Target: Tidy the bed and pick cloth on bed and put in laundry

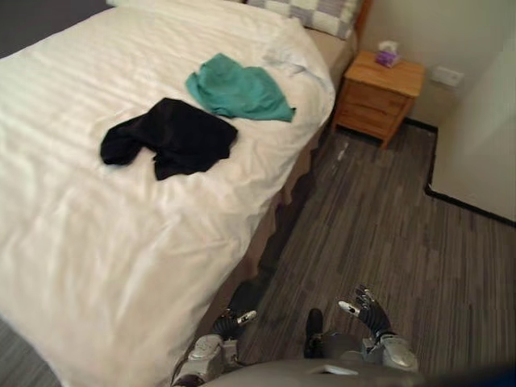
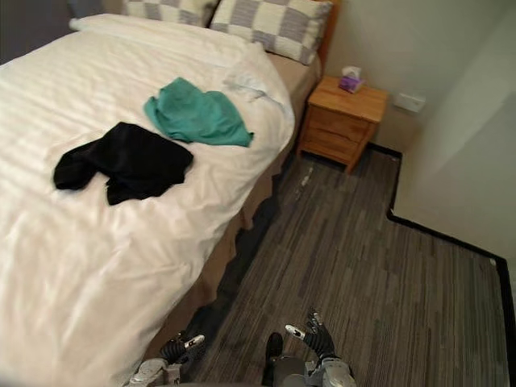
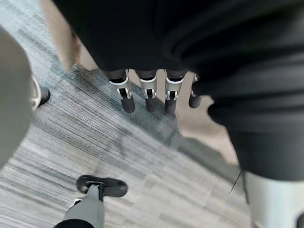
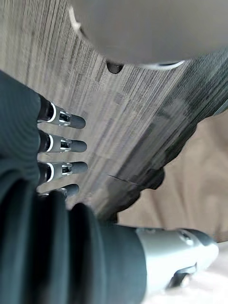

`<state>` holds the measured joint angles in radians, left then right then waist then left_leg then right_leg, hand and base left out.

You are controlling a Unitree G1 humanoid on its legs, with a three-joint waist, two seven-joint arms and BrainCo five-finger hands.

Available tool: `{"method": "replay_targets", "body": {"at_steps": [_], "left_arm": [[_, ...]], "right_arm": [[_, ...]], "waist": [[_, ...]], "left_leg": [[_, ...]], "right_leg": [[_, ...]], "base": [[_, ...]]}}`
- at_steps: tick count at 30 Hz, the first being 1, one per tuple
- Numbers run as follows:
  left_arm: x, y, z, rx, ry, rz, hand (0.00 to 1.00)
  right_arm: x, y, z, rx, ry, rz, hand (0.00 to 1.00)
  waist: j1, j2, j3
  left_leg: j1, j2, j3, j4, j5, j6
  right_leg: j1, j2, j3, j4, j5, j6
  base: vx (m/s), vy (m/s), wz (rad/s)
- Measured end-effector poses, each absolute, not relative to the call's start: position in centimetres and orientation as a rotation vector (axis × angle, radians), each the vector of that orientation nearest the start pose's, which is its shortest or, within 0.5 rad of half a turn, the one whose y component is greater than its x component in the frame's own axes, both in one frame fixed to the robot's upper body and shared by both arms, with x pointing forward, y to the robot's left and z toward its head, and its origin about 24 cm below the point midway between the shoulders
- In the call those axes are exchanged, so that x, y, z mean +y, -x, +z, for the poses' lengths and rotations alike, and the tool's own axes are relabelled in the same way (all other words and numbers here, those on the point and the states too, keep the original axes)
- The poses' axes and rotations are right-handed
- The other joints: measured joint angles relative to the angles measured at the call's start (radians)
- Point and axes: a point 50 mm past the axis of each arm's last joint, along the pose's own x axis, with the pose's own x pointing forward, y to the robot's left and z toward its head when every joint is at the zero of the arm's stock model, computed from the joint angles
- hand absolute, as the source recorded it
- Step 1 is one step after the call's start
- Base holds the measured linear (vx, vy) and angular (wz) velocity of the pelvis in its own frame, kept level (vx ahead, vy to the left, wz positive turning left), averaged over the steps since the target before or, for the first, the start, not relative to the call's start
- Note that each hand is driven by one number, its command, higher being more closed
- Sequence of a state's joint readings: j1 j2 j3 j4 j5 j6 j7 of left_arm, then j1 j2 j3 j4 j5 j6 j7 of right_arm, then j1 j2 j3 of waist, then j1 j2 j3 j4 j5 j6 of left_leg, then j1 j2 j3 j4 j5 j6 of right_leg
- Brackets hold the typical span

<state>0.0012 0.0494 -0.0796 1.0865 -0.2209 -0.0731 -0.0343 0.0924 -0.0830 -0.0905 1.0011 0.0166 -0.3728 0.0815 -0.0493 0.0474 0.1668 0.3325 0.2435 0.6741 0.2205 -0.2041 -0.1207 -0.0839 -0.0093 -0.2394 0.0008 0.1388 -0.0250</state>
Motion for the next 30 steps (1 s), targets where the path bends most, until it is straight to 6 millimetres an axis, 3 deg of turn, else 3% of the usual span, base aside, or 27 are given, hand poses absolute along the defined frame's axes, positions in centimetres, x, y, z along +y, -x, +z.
{"method": "replay_targets", "body": {"at_steps": [2, 4, 6, 7, 9, 10, 11, 14, 16, 19, 21, 22, 30], "left_arm": [[15.8, -12.3, -15.7, 1.018, 0.106, 0.041, 0.00], [15.8, -12.2, -15.7, 1.019, 0.078, 0.028, 0.00], [15.8, -12.2, -15.7, 1.013, 0.041, 0.005, 0.00], [15.9, -12.2, -15.7, 1.005, 0.029, 0.001, 0.00], [16.4, -12.0, -15.7, 1.007, 0.008, 0.005, 0.00], [16.9, -11.7, -15.8, 1.013, 0.005, 0.020, 0.00], [17.9, -11.7, -15.7, 1.004, 0.013, 0.061, 0.00], [18.6, -10.9, -15.7, 0.996, 0.085, 0.158, 0.00], [18.2, -10.5, -15.8, 0.995, 0.099, 0.167, 0.00], [17.3, -10.3, -16.0, 1.007, 0.102, 0.140, 0.00], [17.1, -10.4, -16.0, 1.011, 0.102, 0.132, 0.00], [17.4, -8.8, -16.7, 1.116, 0.131, 0.186, 0.00], [17.5, -8.6, -16.8, 1.141, 0.142, 0.189, 0.00]], "right_arm": [[-19.5, -12.7, -13.7, 0.715, -0.007, -0.100, 0.00], [-19.5, -12.5, -13.9, 0.727, -0.043, -0.130, 0.00], [-19.9, -12.0, -14.1, 0.747, -0.078, -0.157, 0.00], [-20.1, -11.8, -14.2, 0.757, -0.098, -0.165, 0.00], [-19.6, -12.1, -14.2, 0.759, -0.139, -0.143, 0.00], [-19.3, -12.2, -14.2, 0.759, -0.150, -0.132, 0.00], [-19.0, -11.9, -14.5, 0.792, -0.141, -0.109, 0.00], [-18.8, -12.0, -14.7, 0.831, -0.105, -0.051, 0.00], [-19.1, -12.3, -14.6, 0.853, -0.140, -0.001, 0.00], [-19.8, -12.2, -14.7, 0.869, -0.164, -0.014, 0.00], [-20.0, -11.9, -14.8, 0.888, -0.163, -0.021, 0.00], [-19.9, -10.8, -15.4, 0.937, -0.155, -0.039, 0.00], [-20.1, -10.7, -15.4, 0.928, -0.163, -0.054, 0.00]], "waist": [[0.005, -0.009, 0.007], [0.005, -0.012, 0.008], [0.006, -0.012, 0.009], [0.013, -0.005, 0.008], [0.011, -0.002, 0.004], [0.012, -0.018, 0.005], [0.021, -0.031, 0.011], [0.044, -0.030, 0.007], [0.040, 0.000, 0.001], [0.038, 0.033, -0.009], [0.041, 0.033, -0.012], [0.034, 0.023, -0.078], [0.035, 0.021, -0.078]], "left_leg": [[-0.003, -0.002, -0.014, 0.075, 0.025, 0.012], [-0.003, -0.043, -0.068, 0.001, -0.056, 0.017], [-0.036, -0.076, -0.093, -0.095, -0.062, 0.044], [-0.056, -0.072, -0.082, -0.092, -0.059, 0.022], [-0.054, -0.069, -0.071, -0.076, -0.072, 0.014], [-0.055, -0.083, -0.083, -0.052, -0.082, 0.011], [-0.077, -0.091, -0.138, 0.010, -0.081, 0.019], [-0.108, -0.132, -0.315, 0.094, -0.076, 0.072], [-0.101, -0.163, -0.381, 0.092, -0.063, 0.093], [-0.070, -0.167, -0.382, 0.045, -0.064, 0.093], [-0.050, -0.155, -0.387, 0.031, -0.064, 0.092], [0.000, -0.123, -0.409, 0.031, -0.035, 0.045], [-0.005, -0.122, -0.409, 0.025, -0.035, 0.045]], "right_leg": [[0.034, -0.011, 0.058, -0.030, 0.007, -0.004], [0.067, -0.014, 0.088, -0.061, 0.013, -0.001], [0.105, -0.009, 0.098, -0.096, 0.025, 0.014], [0.108, 0.005, 0.112, -0.099, 0.030, 0.023], [0.102, 0.010, 0.126, -0.103, 0.027, 0.028], [0.095, 0.009, 0.147, -0.103, 0.027, 0.032], [0.087, 0.004, 0.194, -0.103, 0.032, 0.039], [0.073, -0.004, 0.274, -0.103, 0.037, 0.037], [0.059, -0.016, 0.281, -0.103, 0.034, 0.034], [0.053, -0.012, 0.253, -0.103, 0.040, 0.032], [0.064, 0.004, 0.253, -0.103, 0.043, 0.035], [0.112, 0.044, 0.259, -0.104, 0.021, 0.024], [0.107, 0.039, 0.245, -0.104, 0.020, 0.024]], "base": [[0.13, 0.036, -0.58], [0.10, 0.105, -0.33], [0.00, 0.103, -0.30], [-0.03, 0.074, -0.51], [-0.01, 0.074, -0.45], [0.01, 0.072, -0.48], [0.03, 0.049, -0.68], [0.03, -0.005, -0.97], [0.06, 0.038, -0.90], [0.07, 0.048, -0.34], [0.05, 0.010, -0.06], [0.00, 0.000, 0.00], [0.00, 0.000, 0.04]]}}
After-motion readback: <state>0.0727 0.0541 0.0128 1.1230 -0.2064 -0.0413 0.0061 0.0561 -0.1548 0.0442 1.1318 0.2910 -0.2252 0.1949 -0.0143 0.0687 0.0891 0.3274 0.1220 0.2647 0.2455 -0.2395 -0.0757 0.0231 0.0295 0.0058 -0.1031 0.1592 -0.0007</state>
